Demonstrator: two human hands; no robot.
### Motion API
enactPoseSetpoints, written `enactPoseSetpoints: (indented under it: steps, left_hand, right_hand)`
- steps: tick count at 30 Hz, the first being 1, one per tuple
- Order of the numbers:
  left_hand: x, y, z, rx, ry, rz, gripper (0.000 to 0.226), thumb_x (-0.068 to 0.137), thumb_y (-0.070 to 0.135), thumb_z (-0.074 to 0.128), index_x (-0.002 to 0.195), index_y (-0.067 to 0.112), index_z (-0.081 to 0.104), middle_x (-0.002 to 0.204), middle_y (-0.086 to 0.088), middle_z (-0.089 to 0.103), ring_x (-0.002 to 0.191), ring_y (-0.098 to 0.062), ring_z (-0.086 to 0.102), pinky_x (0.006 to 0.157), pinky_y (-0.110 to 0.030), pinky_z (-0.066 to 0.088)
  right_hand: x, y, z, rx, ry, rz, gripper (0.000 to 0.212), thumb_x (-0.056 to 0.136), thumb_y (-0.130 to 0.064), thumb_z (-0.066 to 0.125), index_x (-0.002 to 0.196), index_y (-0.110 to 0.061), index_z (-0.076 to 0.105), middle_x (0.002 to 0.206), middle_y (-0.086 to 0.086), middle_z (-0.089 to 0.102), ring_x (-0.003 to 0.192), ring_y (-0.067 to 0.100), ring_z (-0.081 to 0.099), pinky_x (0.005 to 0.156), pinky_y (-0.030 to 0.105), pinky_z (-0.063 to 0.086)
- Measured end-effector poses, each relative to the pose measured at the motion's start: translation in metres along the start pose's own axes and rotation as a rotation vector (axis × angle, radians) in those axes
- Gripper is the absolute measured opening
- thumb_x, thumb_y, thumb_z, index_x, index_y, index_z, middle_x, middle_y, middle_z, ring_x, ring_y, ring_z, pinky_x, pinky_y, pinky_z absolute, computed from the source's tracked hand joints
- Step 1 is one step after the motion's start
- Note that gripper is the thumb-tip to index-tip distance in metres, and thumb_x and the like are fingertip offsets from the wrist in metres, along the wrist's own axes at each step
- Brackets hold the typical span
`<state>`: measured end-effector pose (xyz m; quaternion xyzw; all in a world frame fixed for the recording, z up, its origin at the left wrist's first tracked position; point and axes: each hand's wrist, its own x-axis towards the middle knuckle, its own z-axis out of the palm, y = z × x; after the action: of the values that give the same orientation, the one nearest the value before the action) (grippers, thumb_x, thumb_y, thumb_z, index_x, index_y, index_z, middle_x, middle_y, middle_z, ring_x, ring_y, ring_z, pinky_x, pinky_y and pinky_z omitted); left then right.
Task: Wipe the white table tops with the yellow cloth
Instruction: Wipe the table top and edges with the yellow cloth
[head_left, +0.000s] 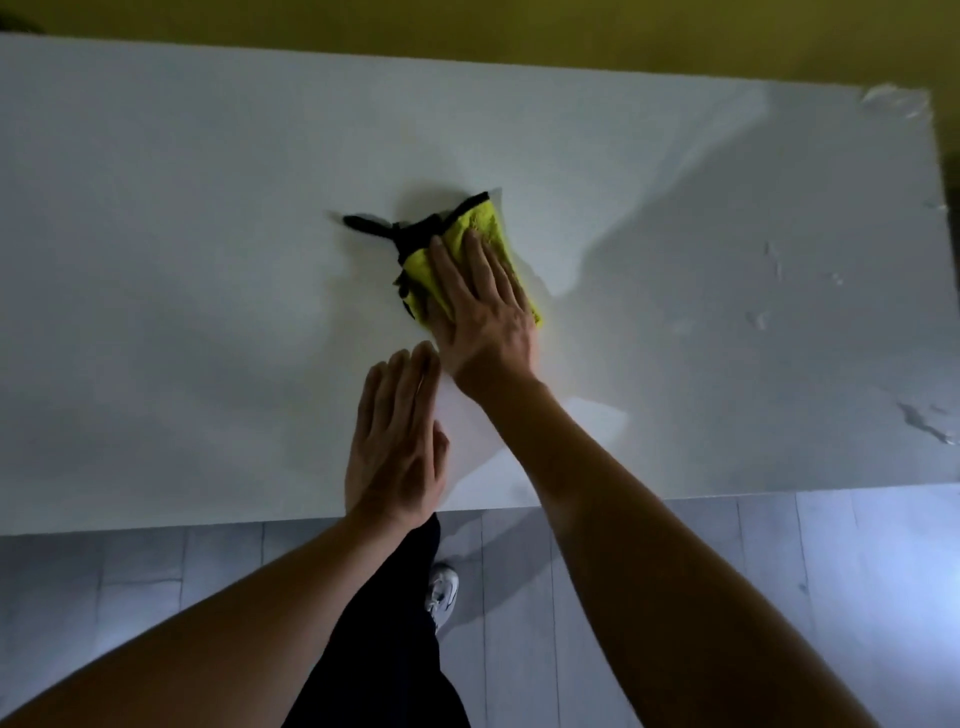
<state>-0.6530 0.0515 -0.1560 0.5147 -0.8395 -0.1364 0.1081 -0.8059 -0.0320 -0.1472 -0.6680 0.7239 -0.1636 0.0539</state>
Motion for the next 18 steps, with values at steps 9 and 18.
enactPoseSetpoints:
  steps: [9, 18]
  left_hand:
    - [0.011, 0.001, -0.01, -0.055, 0.03, -0.018, 0.061, 0.093, 0.012, 0.044, 0.152, -0.004, 0.046, 0.16, -0.02, 0.044, 0.146, -0.04, 0.044, 0.125, -0.052, 0.029]
    - [0.119, -0.02, -0.016, -0.087, 0.07, -0.008, 0.065, 0.095, 0.005, 0.052, 0.158, -0.002, 0.036, 0.167, -0.019, 0.033, 0.157, -0.035, 0.029, 0.128, -0.048, 0.024]
  right_hand:
    - [0.024, 0.14, -0.05, -0.092, 0.169, 0.657, 0.065, 0.099, -0.065, 0.025, 0.155, -0.034, 0.033, 0.164, 0.01, 0.026, 0.15, 0.026, 0.027, 0.12, 0.035, 0.027]
    - [0.037, 0.14, -0.042, -0.134, 0.208, 0.71, 0.06, 0.104, -0.055, 0.031, 0.157, -0.027, 0.03, 0.163, 0.012, 0.029, 0.15, 0.027, 0.027, 0.12, 0.041, 0.026]
